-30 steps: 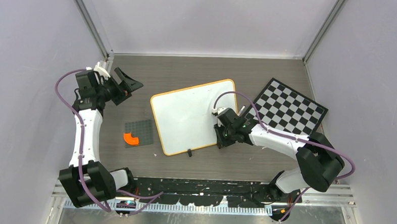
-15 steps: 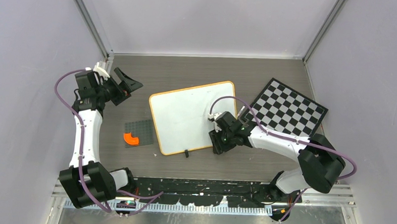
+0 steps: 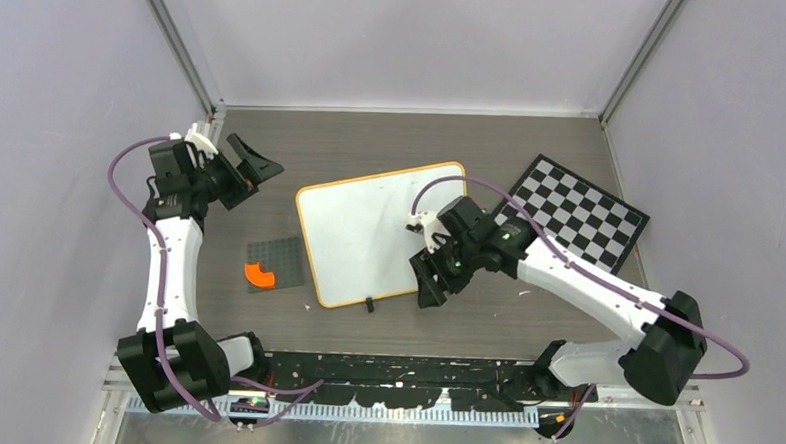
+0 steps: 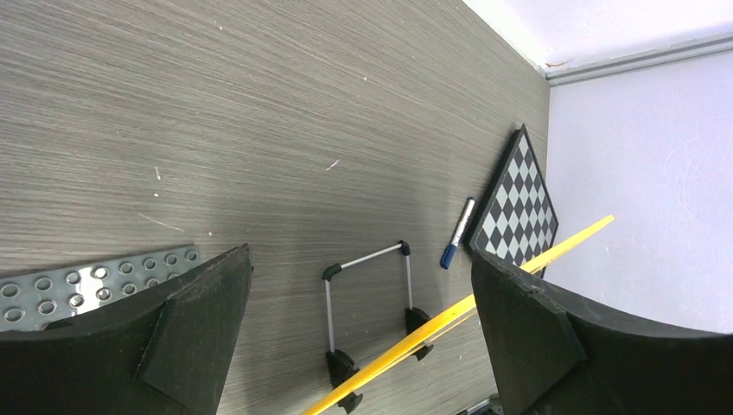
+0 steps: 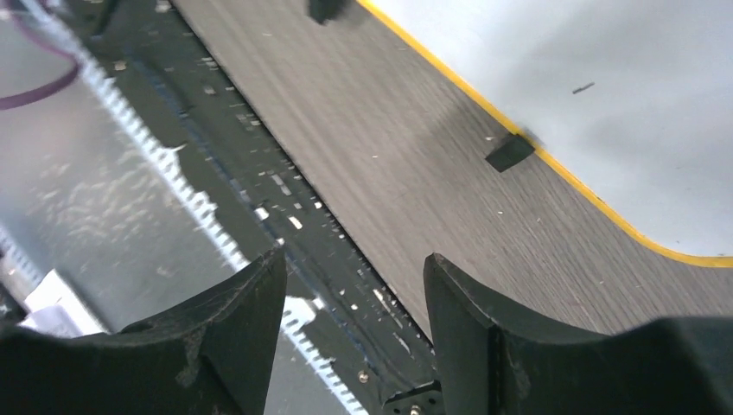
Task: Write a sentence on the whiteboard
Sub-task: Adjust the whiteboard at the center of the board, then pick up the whiteboard marker from the center of the board.
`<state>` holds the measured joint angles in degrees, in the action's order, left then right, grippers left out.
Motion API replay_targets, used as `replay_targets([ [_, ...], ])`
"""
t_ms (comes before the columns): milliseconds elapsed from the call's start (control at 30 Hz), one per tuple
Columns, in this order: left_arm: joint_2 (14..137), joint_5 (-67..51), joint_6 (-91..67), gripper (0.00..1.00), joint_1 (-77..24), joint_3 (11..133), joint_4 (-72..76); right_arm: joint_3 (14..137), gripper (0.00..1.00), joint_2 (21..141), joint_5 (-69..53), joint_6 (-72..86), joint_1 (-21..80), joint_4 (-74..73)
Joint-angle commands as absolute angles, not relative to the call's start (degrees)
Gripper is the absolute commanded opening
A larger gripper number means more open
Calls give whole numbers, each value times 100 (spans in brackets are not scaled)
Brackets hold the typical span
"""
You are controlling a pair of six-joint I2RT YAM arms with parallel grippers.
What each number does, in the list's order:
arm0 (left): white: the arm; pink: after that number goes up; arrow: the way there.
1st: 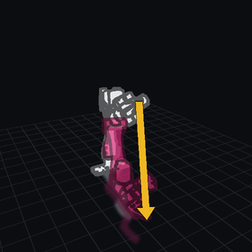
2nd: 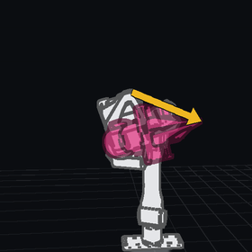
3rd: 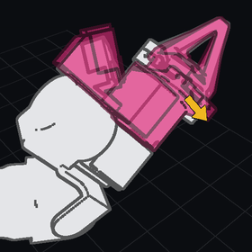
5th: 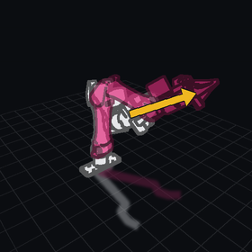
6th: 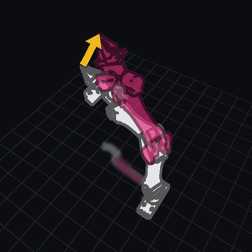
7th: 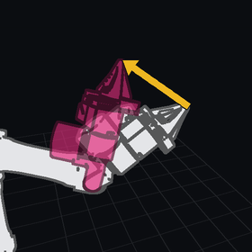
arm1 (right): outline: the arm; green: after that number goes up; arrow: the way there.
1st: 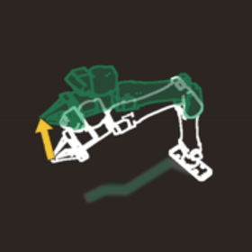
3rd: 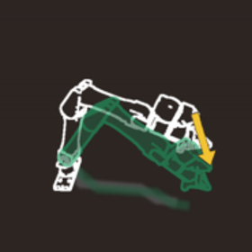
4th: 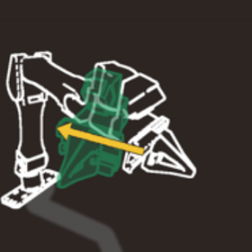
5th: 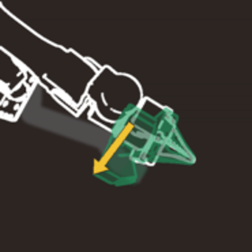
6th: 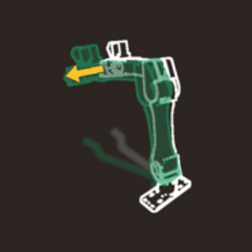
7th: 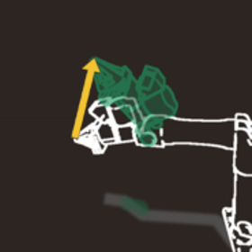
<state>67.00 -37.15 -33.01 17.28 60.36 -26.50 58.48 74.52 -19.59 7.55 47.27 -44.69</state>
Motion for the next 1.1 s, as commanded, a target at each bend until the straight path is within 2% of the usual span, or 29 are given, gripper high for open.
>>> replay_targets([
  [0, 6577, -3862, -3183, 100, 1771, 6219, -2550, 6842, 62, 7026, -2888, 76, 4276, -5416],
  [200, 6553, -3974, -3190, 100, 1761, 6191, -2516, 8287, 60, 6916, -3416, 134, 3290, -6009],
  [333, 6546, -3976, -3201, 100, 1766, 6227, -2509, 9001, 59, 6997, -2922, 569, 2686, -5917],
  [567, 6620, -3960, -3322, 100, 1766, 6274, -2442, 9396, 57, 7384, -1958, 1907, 1226, -5088],
  [667, 6635, -3968, -3393, 100, 1766, 6295, -2409, 9484, 56, 7726, -889, 1898, 1077, -4977],
  [767, 6631, -3960, -3476, 100, 1765, 6285, -2377, 9550, 49, 8203, -99, 2093, 1077, -5085],
  [1067, 6516, -3869, -3505, 100, 1771, 6232, -2362, 9118, 47, 9227, 263, 3184, 1129, -4700],
])
